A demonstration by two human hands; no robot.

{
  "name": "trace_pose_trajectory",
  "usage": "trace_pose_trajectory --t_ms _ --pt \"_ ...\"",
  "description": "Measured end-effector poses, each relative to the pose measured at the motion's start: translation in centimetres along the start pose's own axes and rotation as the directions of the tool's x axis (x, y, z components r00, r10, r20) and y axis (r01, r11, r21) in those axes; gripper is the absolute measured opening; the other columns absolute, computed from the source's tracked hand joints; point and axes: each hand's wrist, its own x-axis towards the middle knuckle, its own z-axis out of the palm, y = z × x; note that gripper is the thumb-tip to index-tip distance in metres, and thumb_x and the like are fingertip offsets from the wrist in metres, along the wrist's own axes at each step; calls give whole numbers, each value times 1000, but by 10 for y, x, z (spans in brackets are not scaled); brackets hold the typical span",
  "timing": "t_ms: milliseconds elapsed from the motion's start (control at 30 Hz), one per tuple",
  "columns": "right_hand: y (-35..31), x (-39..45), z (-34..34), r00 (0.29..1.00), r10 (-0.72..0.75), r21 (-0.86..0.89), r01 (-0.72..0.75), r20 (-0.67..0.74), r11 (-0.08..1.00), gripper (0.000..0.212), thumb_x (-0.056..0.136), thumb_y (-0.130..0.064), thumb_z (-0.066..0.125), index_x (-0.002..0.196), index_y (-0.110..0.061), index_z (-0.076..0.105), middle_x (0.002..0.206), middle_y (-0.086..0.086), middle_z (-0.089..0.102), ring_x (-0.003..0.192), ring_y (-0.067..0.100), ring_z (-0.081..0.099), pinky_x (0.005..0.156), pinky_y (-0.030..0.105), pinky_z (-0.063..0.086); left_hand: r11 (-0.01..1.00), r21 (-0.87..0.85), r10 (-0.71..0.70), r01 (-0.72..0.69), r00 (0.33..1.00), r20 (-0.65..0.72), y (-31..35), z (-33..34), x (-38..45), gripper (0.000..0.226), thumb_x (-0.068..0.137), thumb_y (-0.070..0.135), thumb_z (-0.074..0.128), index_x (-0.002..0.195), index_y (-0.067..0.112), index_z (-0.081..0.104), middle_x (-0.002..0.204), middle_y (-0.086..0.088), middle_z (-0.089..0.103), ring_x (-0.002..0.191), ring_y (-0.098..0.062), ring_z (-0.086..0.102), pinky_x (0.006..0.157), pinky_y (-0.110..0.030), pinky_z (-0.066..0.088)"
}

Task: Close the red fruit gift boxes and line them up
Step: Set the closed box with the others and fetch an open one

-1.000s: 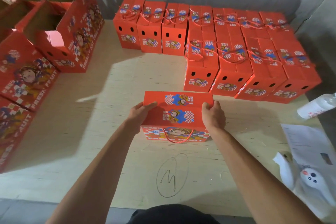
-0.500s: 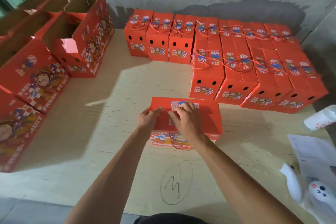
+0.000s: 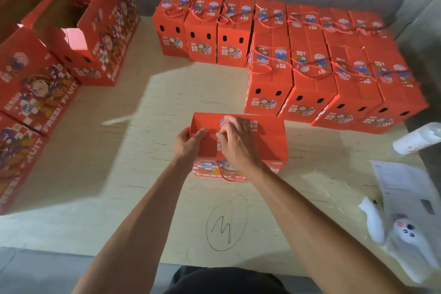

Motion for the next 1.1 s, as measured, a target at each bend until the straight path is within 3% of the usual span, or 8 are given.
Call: trace_pose_trajectory --t_ms 100,267,367,467,700,867,967,1100 --pt "2 2 -4 999 23 -16 -23 49 1000 23 102 -27 61 96 -5 66 142 14 58 131 30 52 111 43 39 999 42 10 -11 1000 30 1 -3 -1 41 92 30 76 125 8 65 105 -9 74 74 -13 74 56 -23 58" --pt "39 -24 -27 975 109 -114 -133 -191 985 31 103 -37 58 93 -9 68 126 12 67 119 30 60 104 43 43 923 365 149 -119 987 -56 6 -10 -4 86 83 53 79 149 13 41 146 -12 52 127 -27 57 103 -45 51" --pt "71 -40 -44 932 251 -78 -279 -263 957 35 99 -45 64 95 -10 67 131 14 65 127 31 57 107 46 42 684 586 474 -433 876 94 13 -5 -6 54 92 45 71 135 16 56 138 -6 57 128 -26 52 106 -44 46" --pt "81 -41 -52 921 336 83 -326 -197 942 32 98 -43 67 94 -11 67 140 14 62 136 28 52 108 48 44 464 674 552 -576 782 288 25 7 -5 21 95 24 64 111 16 73 126 0 66 119 -25 58 103 -46 46" --pt "86 -47 -50 916 194 -52 -226 -352 973 36 95 -45 72 83 -12 68 91 4 60 88 25 55 76 41 47 -1 611 604 -792 487 631 3 33 -29 40 94 50 62 129 32 68 105 0 61 94 -26 52 83 -40 44" --pt "87 -44 -46 897 221 40 -223 -382 974 31 96 -33 73 80 -6 71 102 7 65 95 26 59 83 44 49 -70 709 668 -702 494 556 -6 40 -29 37 101 53 55 107 20 71 99 -1 63 90 -27 53 80 -41 41" --pt "91 -37 -46 918 221 69 -210 -329 975 31 99 -26 70 81 0 73 121 12 68 113 31 63 94 48 51 14 713 726 -701 498 475 -7 49 -29 25 102 36 60 92 17 71 92 -1 62 85 -27 52 76 -44 41" --pt "97 -31 -46 931 351 251 -317 -103 915 33 101 -36 65 84 -7 65 152 10 50 137 24 48 93 21 44 180 729 649 -661 636 417 1 57 -23 30 100 41 61 90 17 74 93 0 63 88 -25 52 79 -39 36"
